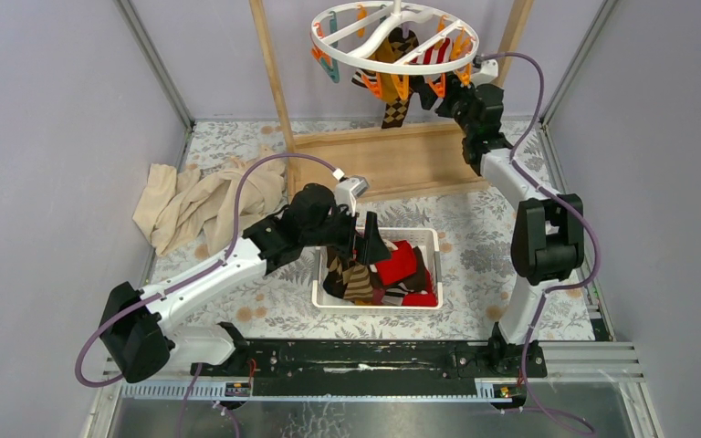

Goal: Remove the socks clipped to the hanger
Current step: Place the sock in the bin, then move the clothesline to the center of the board.

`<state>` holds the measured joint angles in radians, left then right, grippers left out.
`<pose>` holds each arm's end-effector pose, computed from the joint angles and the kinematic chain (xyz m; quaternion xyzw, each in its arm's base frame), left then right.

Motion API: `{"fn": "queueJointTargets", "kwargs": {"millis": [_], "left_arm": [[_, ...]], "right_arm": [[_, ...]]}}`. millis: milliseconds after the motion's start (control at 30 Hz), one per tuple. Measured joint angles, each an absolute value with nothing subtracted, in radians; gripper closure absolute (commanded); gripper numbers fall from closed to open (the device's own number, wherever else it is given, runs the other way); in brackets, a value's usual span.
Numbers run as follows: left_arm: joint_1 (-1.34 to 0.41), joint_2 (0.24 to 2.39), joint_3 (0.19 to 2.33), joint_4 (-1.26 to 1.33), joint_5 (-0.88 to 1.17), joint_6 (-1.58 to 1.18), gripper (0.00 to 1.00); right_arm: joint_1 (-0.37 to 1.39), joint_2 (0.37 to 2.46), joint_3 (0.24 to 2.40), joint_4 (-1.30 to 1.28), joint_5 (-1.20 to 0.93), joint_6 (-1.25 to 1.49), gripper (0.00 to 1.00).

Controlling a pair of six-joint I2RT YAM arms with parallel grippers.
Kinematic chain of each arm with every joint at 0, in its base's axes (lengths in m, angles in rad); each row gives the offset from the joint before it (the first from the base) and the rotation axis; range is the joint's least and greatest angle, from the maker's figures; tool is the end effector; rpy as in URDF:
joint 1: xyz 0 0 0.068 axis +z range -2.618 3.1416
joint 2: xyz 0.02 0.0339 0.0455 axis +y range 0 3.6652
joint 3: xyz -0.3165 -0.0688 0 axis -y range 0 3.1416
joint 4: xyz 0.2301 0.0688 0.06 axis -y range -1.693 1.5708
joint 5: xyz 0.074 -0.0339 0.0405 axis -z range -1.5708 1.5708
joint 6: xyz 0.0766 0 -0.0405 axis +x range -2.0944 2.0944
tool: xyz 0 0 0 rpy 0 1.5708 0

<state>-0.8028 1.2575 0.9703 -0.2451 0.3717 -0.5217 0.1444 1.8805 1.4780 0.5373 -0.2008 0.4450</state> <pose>0.1782 -0.2246 0.3332 0.2103 0.8320 -0.4264 0.2859 0.4920 0.0870 0.4000 0.0234 0.6585 0.2807 0.6979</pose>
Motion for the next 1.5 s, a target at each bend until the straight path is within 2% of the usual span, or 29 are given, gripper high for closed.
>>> {"fn": "queueJointTargets", "kwargs": {"millis": [300, 433, 767, 900, 1200, 1500], "left_arm": [[-0.803, 1.256, 0.970, -0.241, 0.401, -0.501, 0.01], [-0.803, 1.253, 0.970, -0.243, 0.362, -0.498, 0.01], [-0.803, 1.225, 0.951, -0.238, 0.215, -0.522, 0.01], [-0.803, 1.193, 0.905, -0.231, 0.163, -0.542, 0.01], [-0.803, 1.108, 0.876, -0.231, 0.104, -0.558, 0.01], [-0.803, 1.025, 0.843, -0.235, 0.086, -0.567, 0.02]], "right_arm": [[0.172, 1.896, 1.493, 0.484, -0.017, 0.244, 0.23], [0.172, 1.870, 1.467, 0.422, -0.009, 0.218, 0.24], [0.172, 1.571, 1.284, 0.085, -0.003, 0.204, 0.22], [0.153, 1.527, 1.270, -0.011, 0.033, 0.200, 0.23], [-0.014, 1.671, 1.254, -0.109, 0.063, 0.249, 0.35], [-0.021, 1.840, 1.267, -0.150, 0.071, 0.247, 0.38]]}}
